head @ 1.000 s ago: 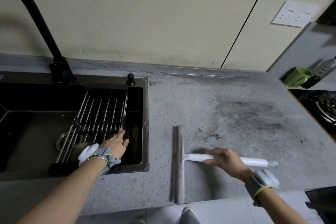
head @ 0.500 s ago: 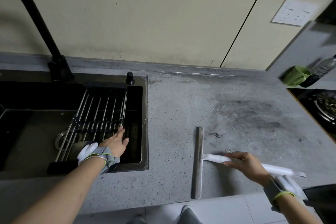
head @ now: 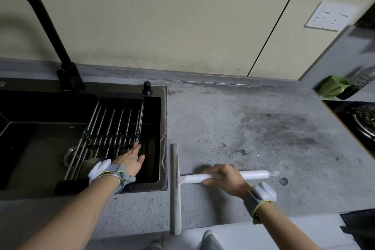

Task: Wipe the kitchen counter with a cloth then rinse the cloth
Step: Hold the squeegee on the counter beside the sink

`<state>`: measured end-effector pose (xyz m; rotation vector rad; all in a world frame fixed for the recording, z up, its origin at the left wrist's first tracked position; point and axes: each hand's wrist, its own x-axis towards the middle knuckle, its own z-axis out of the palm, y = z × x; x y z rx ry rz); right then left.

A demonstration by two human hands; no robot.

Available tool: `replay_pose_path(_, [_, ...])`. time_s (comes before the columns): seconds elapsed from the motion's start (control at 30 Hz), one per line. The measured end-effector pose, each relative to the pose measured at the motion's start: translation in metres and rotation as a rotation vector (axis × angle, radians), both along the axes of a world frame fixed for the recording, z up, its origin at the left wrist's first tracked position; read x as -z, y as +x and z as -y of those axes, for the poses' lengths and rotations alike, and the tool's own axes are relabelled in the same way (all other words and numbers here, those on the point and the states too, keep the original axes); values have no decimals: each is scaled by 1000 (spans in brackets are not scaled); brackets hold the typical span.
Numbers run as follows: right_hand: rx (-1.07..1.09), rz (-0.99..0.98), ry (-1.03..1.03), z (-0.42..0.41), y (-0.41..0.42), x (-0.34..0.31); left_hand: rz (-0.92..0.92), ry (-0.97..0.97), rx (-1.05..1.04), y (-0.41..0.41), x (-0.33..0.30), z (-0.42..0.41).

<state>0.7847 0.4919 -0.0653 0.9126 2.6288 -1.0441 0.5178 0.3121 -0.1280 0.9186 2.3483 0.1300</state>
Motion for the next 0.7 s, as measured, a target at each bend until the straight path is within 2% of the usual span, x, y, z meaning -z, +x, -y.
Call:
replay_pose_path(0.13, [-63,-19,38,8,-8,-4,5,2,-5,0,0,0])
replay_pose_path(0.27, [46,-38,-23,-5,12,-10,18,3,1,1,-1,1])
replay_pose_path(0.57, [321,-5,94,-48,103,-23,14,34,19,6,0,3])
replay_pose_path(0.7, [360,-20,104,-56,114,-21,19,32,21,5,-1,3])
